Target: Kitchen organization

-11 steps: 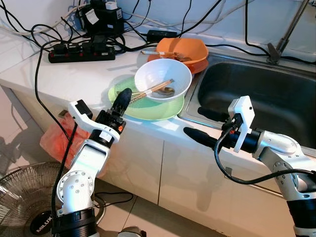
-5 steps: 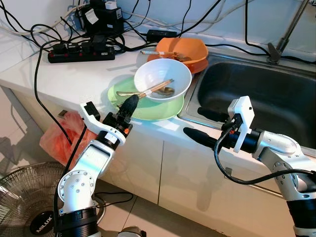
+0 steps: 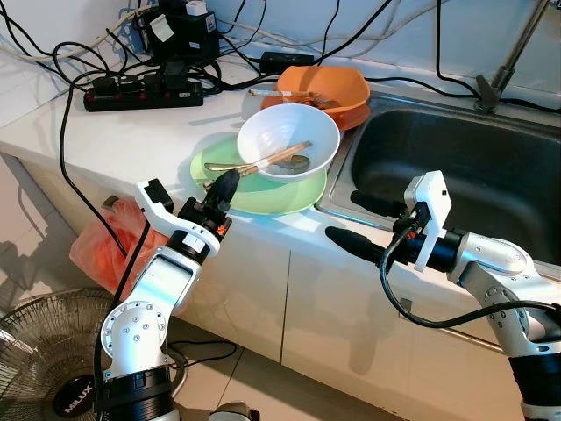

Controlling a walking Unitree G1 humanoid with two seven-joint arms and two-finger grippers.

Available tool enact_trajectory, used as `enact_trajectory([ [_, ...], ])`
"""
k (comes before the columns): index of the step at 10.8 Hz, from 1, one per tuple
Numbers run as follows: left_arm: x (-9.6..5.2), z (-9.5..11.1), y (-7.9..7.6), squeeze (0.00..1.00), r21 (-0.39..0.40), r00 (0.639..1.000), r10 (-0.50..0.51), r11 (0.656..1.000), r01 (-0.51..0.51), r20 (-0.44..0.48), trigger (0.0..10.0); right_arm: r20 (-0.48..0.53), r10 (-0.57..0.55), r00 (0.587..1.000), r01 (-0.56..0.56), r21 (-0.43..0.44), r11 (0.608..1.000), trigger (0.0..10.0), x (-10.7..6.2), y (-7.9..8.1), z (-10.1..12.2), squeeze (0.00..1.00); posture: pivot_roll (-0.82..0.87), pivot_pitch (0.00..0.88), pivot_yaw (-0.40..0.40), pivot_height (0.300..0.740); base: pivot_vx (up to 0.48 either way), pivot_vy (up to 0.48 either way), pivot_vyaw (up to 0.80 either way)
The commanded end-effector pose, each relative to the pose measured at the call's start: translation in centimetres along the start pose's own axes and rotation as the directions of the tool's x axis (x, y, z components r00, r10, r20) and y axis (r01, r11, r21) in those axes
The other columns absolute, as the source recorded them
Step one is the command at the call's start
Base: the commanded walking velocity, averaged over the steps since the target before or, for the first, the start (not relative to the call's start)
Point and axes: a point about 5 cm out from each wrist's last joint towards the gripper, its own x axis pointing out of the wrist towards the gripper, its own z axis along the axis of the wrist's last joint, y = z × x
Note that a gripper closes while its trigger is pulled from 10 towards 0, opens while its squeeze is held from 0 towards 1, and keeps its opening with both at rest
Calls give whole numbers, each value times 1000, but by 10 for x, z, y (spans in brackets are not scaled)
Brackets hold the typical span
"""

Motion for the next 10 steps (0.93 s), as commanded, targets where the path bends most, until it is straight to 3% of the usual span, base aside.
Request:
enact_trajectory([
  [1, 1, 2, -1, 0, 1, 1000, 1, 1000, -1, 3, 5451, 0, 20, 1000, -20, -14, 1000, 10000, 1, 4, 1, 988, 177, 26, 36, 740, 0, 0, 0],
  [2, 2, 2, -1, 0, 3, 1000, 1, 1000, -1, 3, 5176, 1, 20, 1000, -20, -14, 1000, 10000, 1, 4, 1, 984, 176, 26, 36, 740, 0, 0, 0],
  [3, 2, 2, -1, 0, 1, 1000, -3, 1000, 3, 8, 0, 2, 19, 1000, -19, -15, 1000, 10000, 1, 4, 2, 988, 176, 25, 37, 740, 0, 0, 0],
  [6, 3, 2, -3, 0, 4, 1000, -8, 1000, 8, 9, 0, 3, 18, 1000, -18, -14, 1000, 10000, 1, 5, 1, 988, 174, 23, 40, 740, 0, 0, 0],
  [10, 1, -5, -16, 0, 7, 991, -103, 995, 104, -86, 0, 7, 15, 1000, -15, -17, 1000, 10000, 1, 3, 2, 988, 176, 18, 41, 740, 0, 0, 0],
])
